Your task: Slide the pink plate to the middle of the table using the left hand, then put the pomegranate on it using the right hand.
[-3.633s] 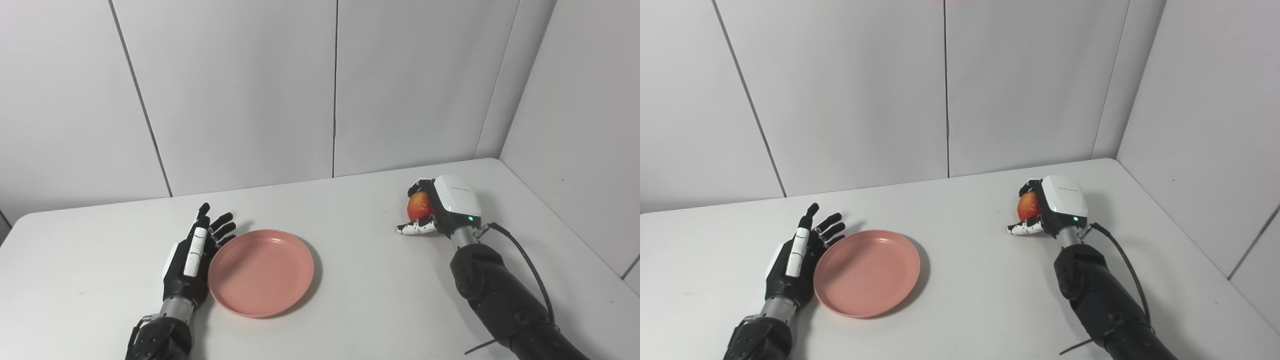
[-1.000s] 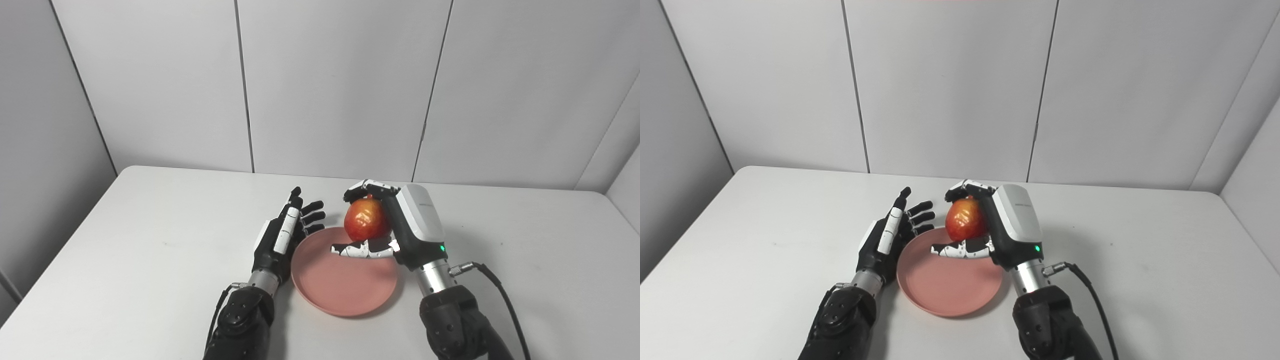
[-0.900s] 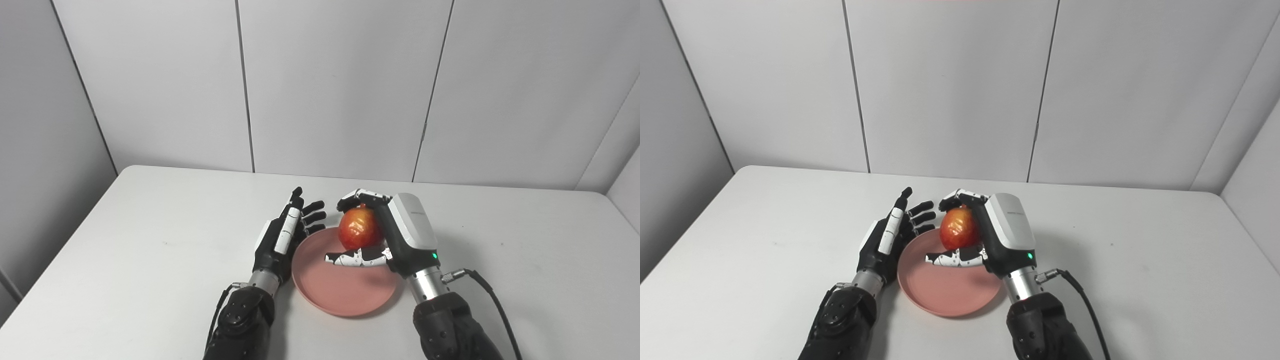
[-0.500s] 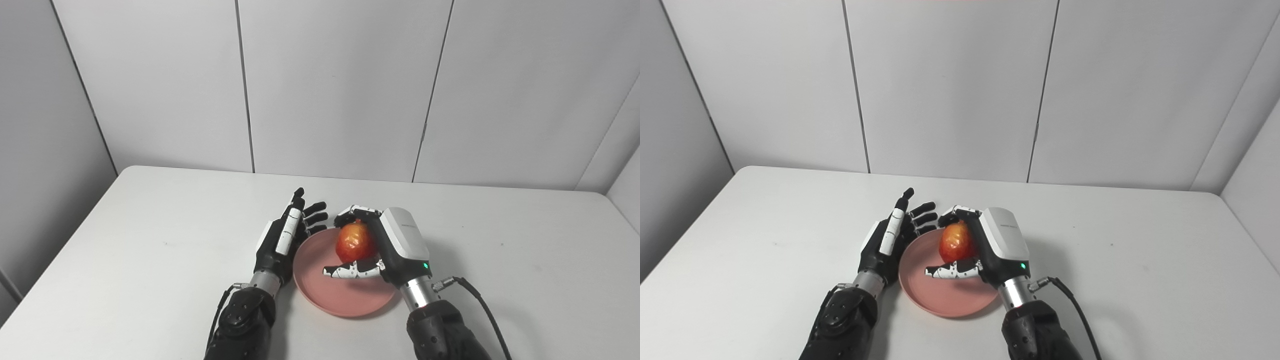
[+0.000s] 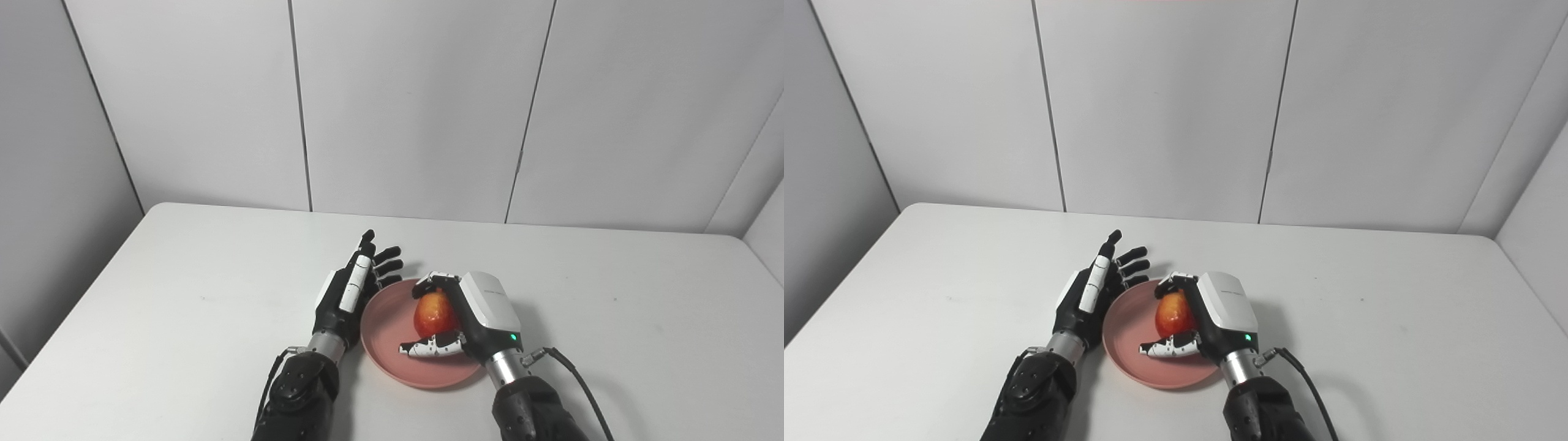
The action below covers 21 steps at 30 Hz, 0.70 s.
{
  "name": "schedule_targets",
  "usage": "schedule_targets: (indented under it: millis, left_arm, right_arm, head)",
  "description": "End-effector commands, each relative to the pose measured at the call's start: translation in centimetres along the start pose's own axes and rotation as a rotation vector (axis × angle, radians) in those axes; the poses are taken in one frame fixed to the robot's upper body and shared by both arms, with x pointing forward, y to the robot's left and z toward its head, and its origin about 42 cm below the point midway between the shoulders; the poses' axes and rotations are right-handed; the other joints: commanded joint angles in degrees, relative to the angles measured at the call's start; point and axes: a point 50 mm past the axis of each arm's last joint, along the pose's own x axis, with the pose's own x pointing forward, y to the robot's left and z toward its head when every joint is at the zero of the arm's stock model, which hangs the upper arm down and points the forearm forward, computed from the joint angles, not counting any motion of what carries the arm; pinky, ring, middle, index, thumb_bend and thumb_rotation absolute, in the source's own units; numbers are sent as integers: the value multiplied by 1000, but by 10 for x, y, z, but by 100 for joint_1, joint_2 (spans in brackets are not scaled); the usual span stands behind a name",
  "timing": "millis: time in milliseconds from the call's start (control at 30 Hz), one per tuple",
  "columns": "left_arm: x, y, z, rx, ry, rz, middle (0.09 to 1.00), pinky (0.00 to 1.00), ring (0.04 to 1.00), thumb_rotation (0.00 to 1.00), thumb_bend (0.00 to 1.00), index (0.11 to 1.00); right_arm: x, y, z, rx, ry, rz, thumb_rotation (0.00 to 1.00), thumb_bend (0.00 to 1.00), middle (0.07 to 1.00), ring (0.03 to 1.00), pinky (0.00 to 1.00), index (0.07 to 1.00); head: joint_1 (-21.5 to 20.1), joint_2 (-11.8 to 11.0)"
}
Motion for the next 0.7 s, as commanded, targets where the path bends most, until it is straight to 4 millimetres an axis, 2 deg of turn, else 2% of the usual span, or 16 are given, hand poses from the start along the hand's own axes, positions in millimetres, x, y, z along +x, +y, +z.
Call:
schedule_targets:
  millis: [0, 300, 333, 367, 433, 533, 567, 633, 667]
  left_arm:
    - [-3, -4, -15, -6, 68, 9, 759, 717, 764, 833, 791, 1000]
    - [-2, -6, -14, 2, 66, 13, 791, 716, 769, 843, 773, 1000]
    - [-2, -6, -14, 5, 66, 14, 782, 713, 758, 846, 769, 1000]
    - [-2, -6, -13, 15, 64, 15, 779, 712, 755, 847, 768, 1000]
    - [-2, -6, -13, 27, 63, 17, 765, 726, 752, 861, 768, 1000]
    - [-3, -5, -13, 22, 62, 17, 758, 727, 746, 859, 779, 1000]
    - [-3, -5, -13, 20, 61, 17, 758, 726, 742, 849, 798, 1000]
    - [-3, -5, -13, 27, 61, 18, 756, 726, 739, 846, 816, 1000]
    - [-3, -5, -13, 30, 61, 19, 756, 727, 739, 847, 820, 1000]
  right_arm:
    - [19, -23, 18, -27, -52, -61, 9, 520, 437, 361, 263, 534]
    - [18, -23, 22, -42, -34, -13, 13, 522, 463, 403, 292, 525]
    - [18, -23, 23, -43, -35, -10, 101, 519, 522, 414, 303, 507]
    - [18, -24, 23, -42, -37, -7, 131, 518, 542, 418, 306, 500]
    - [17, -24, 23, -38, -40, 0, 346, 723, 591, 451, 333, 610]
    - [15, -26, 23, -26, -51, 10, 494, 800, 627, 475, 351, 651]
    - [14, -27, 23, -20, -54, 14, 602, 843, 652, 498, 367, 679]
    - [13, -29, 23, -5, -59, 18, 727, 904, 687, 530, 391, 718]
    - [13, -30, 24, 2, -66, 17, 751, 917, 695, 537, 397, 726]
  head:
    - [9, 4]
    - [6, 6]
    - [6, 6]
    - [6, 6]
    - [6, 6]
    - [12, 13]
    - [12, 13]
    - [7, 11]
    - [2, 8]
